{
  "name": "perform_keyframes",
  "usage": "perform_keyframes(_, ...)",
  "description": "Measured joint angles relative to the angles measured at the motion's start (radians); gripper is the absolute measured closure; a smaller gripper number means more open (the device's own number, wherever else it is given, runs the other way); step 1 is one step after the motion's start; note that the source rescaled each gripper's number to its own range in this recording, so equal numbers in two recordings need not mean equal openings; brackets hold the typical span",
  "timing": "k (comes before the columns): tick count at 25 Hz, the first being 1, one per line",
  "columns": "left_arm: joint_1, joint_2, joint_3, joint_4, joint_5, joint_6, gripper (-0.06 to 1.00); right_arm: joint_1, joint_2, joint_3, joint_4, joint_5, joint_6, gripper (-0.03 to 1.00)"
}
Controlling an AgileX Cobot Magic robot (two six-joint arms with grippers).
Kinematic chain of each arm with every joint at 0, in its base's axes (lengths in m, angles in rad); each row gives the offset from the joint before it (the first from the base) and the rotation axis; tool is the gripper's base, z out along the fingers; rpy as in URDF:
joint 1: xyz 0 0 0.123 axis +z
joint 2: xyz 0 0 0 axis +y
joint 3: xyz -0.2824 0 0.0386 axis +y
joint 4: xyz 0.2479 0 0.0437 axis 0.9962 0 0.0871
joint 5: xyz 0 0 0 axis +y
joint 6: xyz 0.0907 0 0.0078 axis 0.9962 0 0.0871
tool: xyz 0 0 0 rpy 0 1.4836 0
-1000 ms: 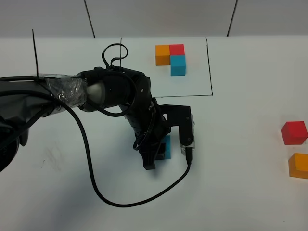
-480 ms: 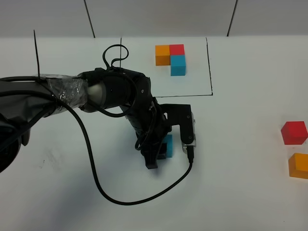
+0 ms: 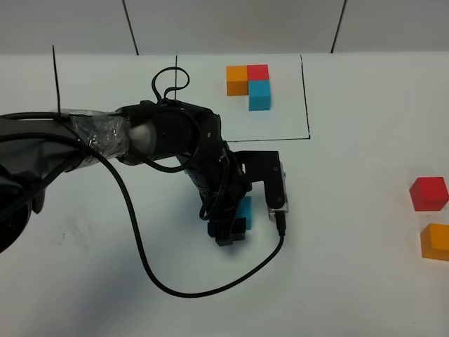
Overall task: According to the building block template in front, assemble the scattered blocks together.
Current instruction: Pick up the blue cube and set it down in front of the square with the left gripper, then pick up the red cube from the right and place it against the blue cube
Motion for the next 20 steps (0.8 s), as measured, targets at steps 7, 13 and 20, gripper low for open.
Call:
perform_keyframes(7, -0.001, -0.114, 0.0, 0.0, 0.0, 0.0, 0.06, 0.0, 0.0, 0.0, 0.0, 0.0, 0.0, 0.97)
perform_keyframes(13, -0.011, -0.191, 0.0, 0.001, 0.032, 0.0, 0.21, 0.0, 0.0, 0.0, 0.0, 0.0, 0.0, 0.97)
perform_keyframes(20, -0.011, -0.203, 0.0, 0.0, 0.064, -0.035, 0.9, 0.0, 0.0, 0.0, 0.0, 0.0, 0.0, 0.97)
